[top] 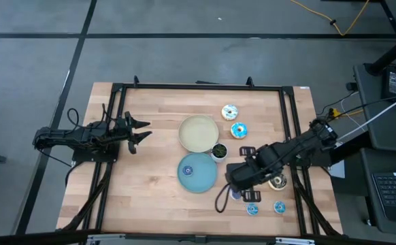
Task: Pick & Place donuts
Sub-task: Put the small pink donut on the blue plate
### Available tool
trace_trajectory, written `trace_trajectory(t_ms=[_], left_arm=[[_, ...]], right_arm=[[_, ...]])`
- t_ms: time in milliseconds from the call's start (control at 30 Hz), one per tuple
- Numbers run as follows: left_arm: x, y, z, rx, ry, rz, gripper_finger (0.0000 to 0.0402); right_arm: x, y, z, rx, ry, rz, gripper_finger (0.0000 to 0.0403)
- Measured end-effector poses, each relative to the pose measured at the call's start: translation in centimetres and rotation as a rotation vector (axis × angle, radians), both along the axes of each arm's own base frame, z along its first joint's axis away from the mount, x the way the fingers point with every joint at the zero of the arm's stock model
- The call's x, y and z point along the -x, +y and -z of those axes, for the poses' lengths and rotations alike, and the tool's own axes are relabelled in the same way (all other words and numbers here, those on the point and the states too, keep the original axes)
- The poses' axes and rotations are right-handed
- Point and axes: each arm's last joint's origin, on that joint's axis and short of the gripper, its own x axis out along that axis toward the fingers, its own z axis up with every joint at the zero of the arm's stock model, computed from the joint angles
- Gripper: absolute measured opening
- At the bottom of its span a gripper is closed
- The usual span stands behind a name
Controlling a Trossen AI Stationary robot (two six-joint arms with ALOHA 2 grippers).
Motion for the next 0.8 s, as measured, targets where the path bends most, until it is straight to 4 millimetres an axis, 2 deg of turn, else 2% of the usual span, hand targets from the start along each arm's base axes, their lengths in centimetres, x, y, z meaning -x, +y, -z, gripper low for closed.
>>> trace_trajectory(t_ms=[367,800], left_arm=[[0.0,0.0,0.0,0.000,0.001,0.000,0.0196],[0.0,0.0,0.0,0.000,0.000,0.000,0.0196]], right_arm=[[-4.0,-0.5,1.2,0.007,-0.005,0.001,0.0019],[-7.0,-1.9,2.7,0.012,-0.018,0.001,0.0019]])
